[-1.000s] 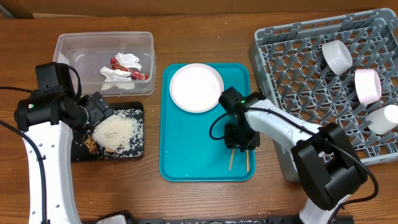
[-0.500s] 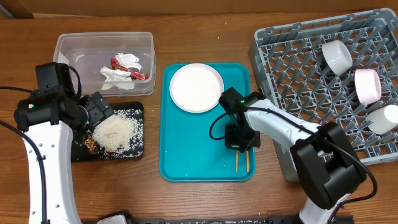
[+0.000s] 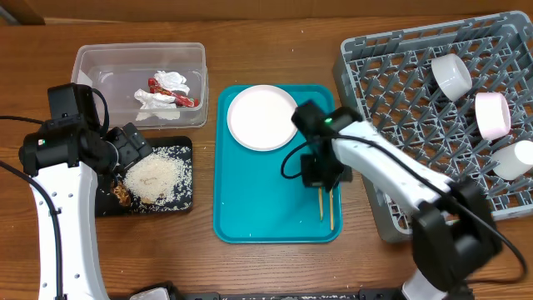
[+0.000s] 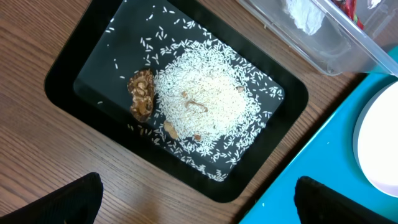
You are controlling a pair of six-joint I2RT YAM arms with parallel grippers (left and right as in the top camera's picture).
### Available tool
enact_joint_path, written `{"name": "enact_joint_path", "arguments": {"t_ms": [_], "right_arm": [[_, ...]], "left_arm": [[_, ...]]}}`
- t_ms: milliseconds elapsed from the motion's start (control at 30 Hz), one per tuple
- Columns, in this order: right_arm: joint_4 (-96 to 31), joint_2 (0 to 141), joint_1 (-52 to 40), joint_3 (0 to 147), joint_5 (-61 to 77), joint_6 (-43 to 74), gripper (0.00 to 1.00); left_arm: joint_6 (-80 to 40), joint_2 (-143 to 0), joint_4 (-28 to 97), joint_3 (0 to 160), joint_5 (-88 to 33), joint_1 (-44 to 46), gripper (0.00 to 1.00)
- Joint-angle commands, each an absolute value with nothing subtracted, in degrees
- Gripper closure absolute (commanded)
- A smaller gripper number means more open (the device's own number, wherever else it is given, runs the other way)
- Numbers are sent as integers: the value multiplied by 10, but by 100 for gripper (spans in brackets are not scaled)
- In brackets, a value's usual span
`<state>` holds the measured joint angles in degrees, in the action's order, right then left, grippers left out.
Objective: Sort waste into correct bins and load items into the dishwasher
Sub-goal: 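Carry the chopstick to the dish rack and release it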
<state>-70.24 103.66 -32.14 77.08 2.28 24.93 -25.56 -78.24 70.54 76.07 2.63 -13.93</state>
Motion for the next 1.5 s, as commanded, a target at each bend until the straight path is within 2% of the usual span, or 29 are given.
{"name": "enact_joint_path", "arguments": {"t_ms": [0,300,400,633,1000,1333,1400,1467], "right_arm": [[-717,964,-297,828,-32,190,96],[-736,926,-177,848,-48,7,96],[-741,926,-135,848,-85,-18,96],[-741,927,-70,840,-63,-35,96],[-701,933,-70,738,-64,-34,96],[-695,933,-70,729,-63,-32,95],[-695,933,-70,729,-63,-32,87],[-695,933,-70,729,-63,-32,83]], "left_arm": [[-258,-776,705,766,31,-142,0],[-258,-776,705,766,31,-142,0],[-258,-776,705,766,31,-142,0],[-258,-776,705,766,31,-142,0],[-258,-776,705,766,31,-142,0],[-258,-776,705,766,31,-142,0],[-258,-776,705,766,31,-142,0],[-258,-776,705,766,31,-142,0]]}}
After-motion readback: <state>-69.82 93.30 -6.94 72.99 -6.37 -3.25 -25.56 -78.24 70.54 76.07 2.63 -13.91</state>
